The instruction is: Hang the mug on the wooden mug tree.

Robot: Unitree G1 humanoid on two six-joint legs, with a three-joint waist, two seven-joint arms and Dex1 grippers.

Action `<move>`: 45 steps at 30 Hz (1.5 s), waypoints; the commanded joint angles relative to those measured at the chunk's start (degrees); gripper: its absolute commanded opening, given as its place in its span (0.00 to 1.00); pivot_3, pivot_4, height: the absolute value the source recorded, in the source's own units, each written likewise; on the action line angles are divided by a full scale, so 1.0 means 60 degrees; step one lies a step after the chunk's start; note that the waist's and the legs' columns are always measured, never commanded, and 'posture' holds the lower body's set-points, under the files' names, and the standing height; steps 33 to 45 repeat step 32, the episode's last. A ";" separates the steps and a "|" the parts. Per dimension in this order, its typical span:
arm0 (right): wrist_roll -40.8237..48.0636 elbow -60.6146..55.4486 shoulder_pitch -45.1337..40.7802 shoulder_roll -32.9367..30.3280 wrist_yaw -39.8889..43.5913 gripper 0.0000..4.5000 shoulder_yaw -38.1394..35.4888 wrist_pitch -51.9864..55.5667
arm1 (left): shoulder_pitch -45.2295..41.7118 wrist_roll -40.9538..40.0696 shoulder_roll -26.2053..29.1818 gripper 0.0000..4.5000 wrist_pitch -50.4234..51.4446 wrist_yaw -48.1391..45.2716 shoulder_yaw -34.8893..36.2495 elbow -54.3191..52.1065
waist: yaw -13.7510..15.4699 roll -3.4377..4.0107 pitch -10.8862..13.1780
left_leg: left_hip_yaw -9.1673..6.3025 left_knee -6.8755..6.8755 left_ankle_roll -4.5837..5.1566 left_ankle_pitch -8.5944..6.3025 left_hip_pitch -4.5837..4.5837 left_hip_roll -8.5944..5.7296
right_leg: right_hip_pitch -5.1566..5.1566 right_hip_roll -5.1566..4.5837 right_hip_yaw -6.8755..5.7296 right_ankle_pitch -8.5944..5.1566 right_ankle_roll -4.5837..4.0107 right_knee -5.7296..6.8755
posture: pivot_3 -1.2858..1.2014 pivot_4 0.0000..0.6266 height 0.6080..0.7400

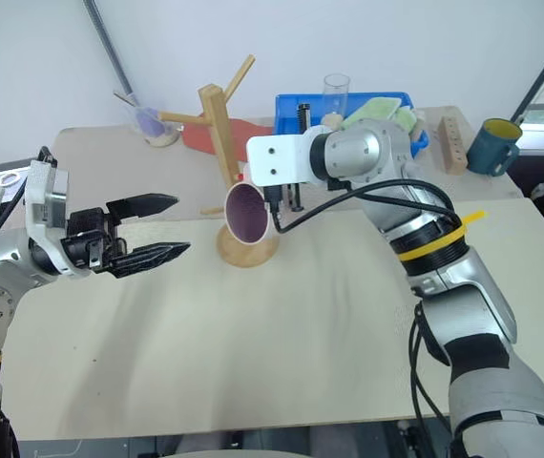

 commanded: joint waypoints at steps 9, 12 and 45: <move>0.0563 -0.0556 -0.0395 -0.0236 0.0459 0.62 -0.0726 -0.0482 | -0.0699 -0.0181 -0.0107 1.00 0.0260 0.0502 -0.0242 -0.0314 | 0.0001 0.0000 0.0000 | -0.0002 0.0000 0.0000 0.0000 0.0002 0.0003 | 0.0002 0.0010 0.0004 0.0006 0.0009 0.0001 | 0.52 0.24 1.00; 0.0967 -0.0654 -0.0441 -0.0790 0.1048 0.62 -0.1000 -0.0776 | -0.0763 -0.0126 -0.0107 1.00 0.0251 0.0510 -0.0264 -0.0253 | 0.0021 0.0000 0.0000 | -0.0003 0.0003 -0.0001 0.0000 0.0000 0.0005 | 0.0008 0.0014 0.0004 0.0013 0.0021 -0.0002 | 0.52 0.24 1.00; 0.7177 -0.4188 0.2178 -0.3552 0.2673 0.62 -0.5026 0.4269 | 0.0448 0.1442 0.1533 1.00 -0.0184 0.0265 0.0746 0.0666 | 0.0020 -0.0024 0.0023 | 0.0007 -0.0009 -0.0074 -0.0046 0.0024 0.0011 | 0.0012 -0.0004 0.0005 -0.0027 -0.0050 -0.0024 | 0.52 0.24 1.00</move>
